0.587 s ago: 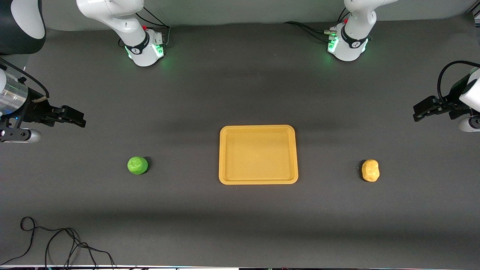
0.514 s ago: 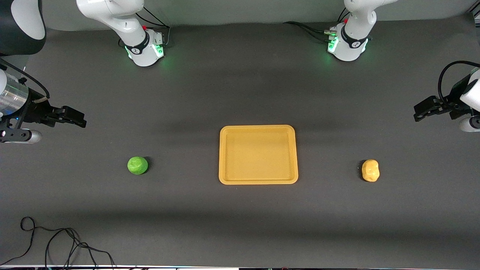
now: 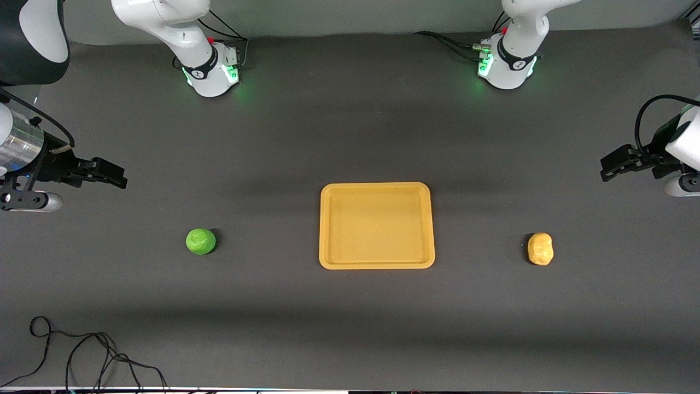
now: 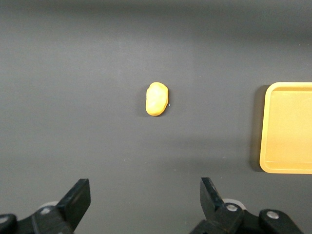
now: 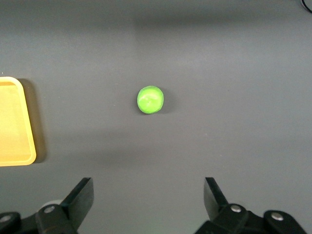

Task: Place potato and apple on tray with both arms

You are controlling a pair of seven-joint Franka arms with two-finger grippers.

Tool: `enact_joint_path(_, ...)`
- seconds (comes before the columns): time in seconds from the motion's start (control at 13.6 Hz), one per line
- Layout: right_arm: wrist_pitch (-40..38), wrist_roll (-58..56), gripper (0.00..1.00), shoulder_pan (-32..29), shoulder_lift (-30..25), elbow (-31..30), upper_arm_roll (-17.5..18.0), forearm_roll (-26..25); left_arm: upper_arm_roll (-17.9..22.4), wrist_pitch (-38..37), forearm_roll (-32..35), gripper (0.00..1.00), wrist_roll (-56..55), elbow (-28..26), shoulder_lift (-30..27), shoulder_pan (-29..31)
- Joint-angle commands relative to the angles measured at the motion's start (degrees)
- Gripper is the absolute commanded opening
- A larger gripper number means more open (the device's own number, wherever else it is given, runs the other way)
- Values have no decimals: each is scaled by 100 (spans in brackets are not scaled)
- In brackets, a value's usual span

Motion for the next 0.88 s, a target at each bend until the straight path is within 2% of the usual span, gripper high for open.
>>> enact_joint_path(0.0,34,22,100,46,-11,5,-57,82,0,429,-67,100,128,-366,-40,41)
enact_joint_path(0.22,16,-31,100,46,-2,5,-66,74,0,1728,-58,100,120,-1225,232,119)
enact_joint_path(0.29,33,-31,100,46,15,5,-66,65,0,1915,-24,100,111,-1341,250,102)
enact_joint_path(0.66,243,-383,100,89,559,75,22,64,0,2389,363,100,128,-1334,1012,102)
enact_joint_path(0.81,691,-383,100,142,587,-274,22,30,0,2750,416,100,128,-1325,1426,120)
